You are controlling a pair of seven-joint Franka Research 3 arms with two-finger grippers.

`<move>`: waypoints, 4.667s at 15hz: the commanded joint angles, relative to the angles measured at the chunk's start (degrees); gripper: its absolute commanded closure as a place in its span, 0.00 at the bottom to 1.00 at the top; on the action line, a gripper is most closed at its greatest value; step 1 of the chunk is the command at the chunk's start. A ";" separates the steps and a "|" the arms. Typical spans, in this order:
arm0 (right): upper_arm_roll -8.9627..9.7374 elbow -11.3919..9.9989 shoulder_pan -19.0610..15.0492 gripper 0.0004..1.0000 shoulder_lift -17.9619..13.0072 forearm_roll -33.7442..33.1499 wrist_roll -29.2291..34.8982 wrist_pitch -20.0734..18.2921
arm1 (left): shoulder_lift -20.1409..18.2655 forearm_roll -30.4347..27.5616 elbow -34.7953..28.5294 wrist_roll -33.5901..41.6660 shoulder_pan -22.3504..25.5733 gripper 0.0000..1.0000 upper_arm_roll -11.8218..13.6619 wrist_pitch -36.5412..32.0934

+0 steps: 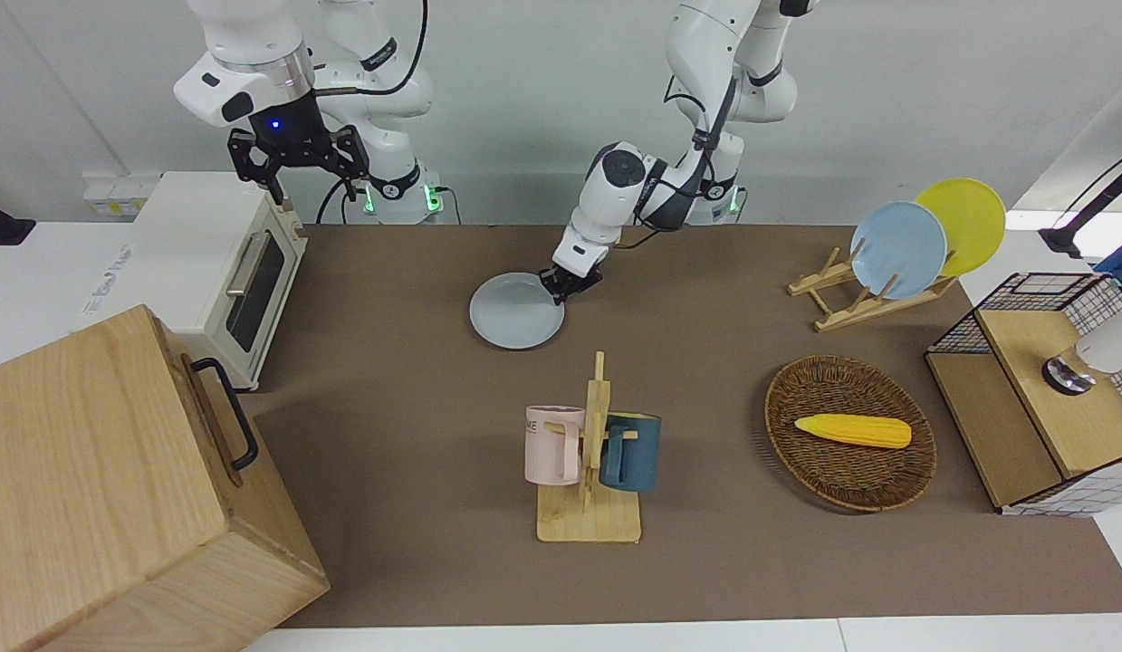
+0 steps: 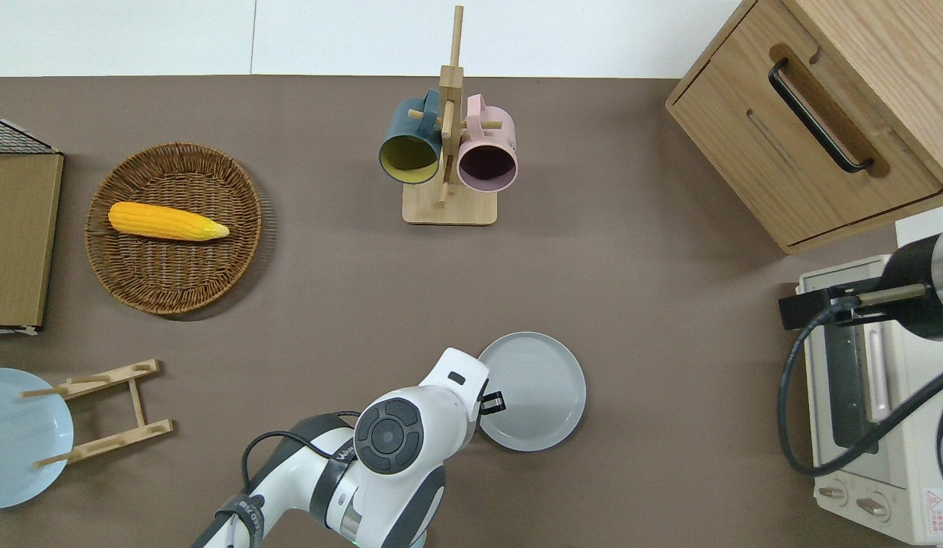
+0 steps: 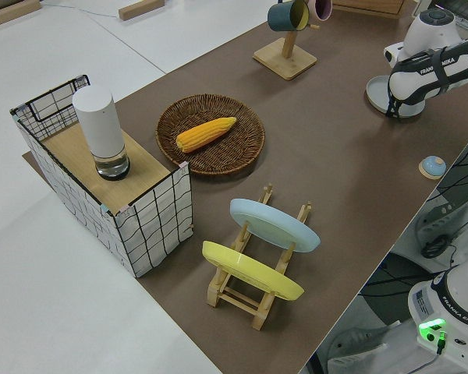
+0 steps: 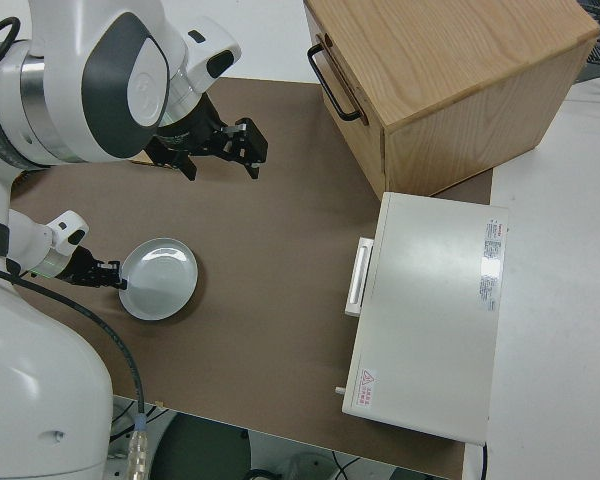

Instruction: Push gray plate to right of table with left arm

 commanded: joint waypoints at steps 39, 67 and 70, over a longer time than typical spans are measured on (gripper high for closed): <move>0.14 -0.23 -0.39 0.00 -0.41 0.14 -1.13 -0.08 | -3.05 -0.06 15.00 20.46 -4.06 0.01 25.73 -35.29; 0.06 -0.23 -0.39 0.00 -0.41 0.14 -1.13 -0.08 | -9.81 12.25 39.61 26.63 18.44 0.01 23.46 -62.65; 0.06 -0.23 -0.39 0.00 -0.41 0.14 -1.13 -0.08 | -10.08 12.25 39.61 30.57 19.15 0.01 23.46 -62.82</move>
